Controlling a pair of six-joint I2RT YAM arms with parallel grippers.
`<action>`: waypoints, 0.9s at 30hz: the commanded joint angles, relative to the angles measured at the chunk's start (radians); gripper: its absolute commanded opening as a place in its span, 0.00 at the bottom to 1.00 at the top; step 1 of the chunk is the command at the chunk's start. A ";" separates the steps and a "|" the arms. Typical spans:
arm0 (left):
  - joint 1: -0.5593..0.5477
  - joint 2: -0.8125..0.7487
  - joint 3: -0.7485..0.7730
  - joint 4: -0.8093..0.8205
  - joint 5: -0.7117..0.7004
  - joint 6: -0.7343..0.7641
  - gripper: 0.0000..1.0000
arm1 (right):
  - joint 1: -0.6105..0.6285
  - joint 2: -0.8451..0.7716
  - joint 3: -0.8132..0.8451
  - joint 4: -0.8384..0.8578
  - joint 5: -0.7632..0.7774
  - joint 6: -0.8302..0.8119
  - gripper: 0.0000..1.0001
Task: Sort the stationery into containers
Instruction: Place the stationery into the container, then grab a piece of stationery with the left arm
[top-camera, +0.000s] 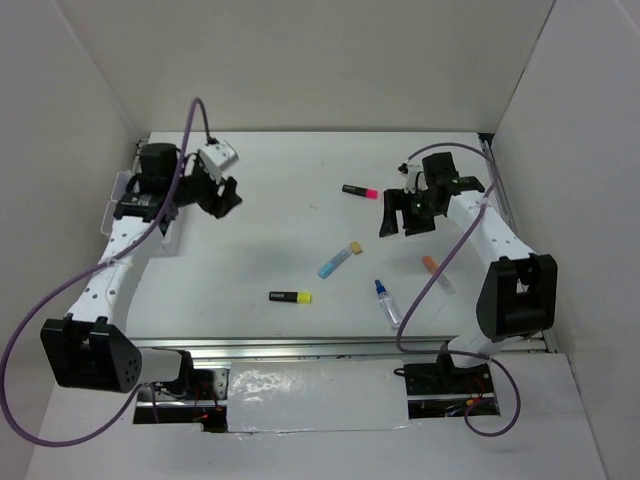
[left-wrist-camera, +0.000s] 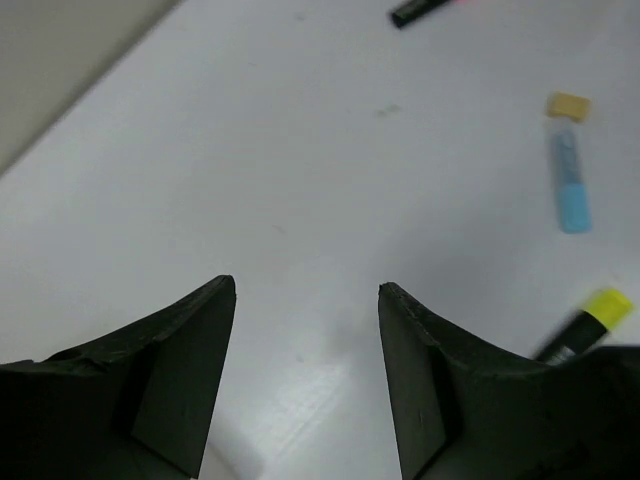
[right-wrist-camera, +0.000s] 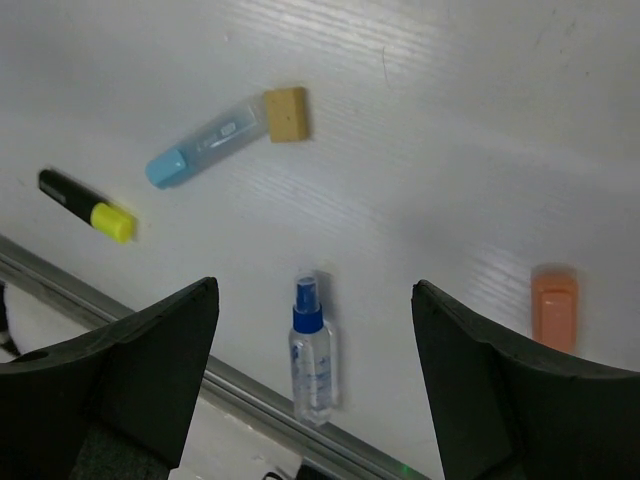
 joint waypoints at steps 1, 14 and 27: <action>-0.105 -0.047 -0.105 -0.051 0.002 -0.056 0.71 | 0.057 -0.079 -0.045 -0.006 0.051 -0.091 0.84; -0.152 -0.099 -0.139 0.012 0.002 -0.199 0.73 | 0.268 0.269 0.315 0.116 0.375 -0.203 0.84; -0.517 -0.067 -0.339 -0.192 -0.114 0.226 0.70 | 0.237 0.297 0.303 0.070 0.171 -0.122 0.82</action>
